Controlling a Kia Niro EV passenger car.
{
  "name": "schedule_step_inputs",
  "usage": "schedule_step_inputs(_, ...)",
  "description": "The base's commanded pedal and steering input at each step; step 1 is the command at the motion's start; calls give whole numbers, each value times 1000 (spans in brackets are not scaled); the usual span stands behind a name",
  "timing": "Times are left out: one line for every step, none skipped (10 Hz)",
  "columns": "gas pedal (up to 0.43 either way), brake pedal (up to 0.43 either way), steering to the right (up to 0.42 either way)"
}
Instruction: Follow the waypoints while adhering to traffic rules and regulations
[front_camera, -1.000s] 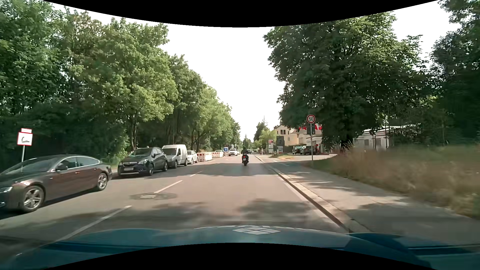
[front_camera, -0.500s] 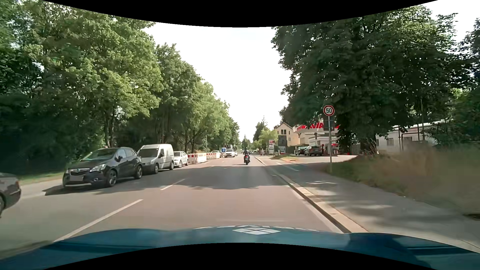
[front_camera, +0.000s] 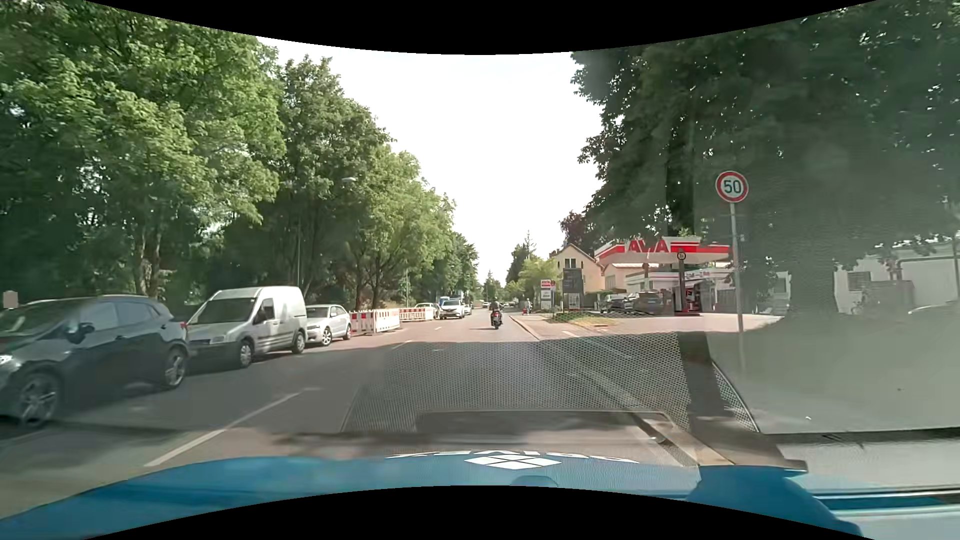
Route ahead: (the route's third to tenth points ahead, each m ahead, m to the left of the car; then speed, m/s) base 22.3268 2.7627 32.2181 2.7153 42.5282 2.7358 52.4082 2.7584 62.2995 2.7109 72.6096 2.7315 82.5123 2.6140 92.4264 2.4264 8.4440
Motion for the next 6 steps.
schedule_step_inputs(287, 0, -3)
schedule_step_inputs(287, 0, -2)
schedule_step_inputs(287, 0, -3)
schedule_step_inputs(287, 0, -3)
schedule_step_inputs(299, 0, -3)
schedule_step_inputs(299, 0, -3)
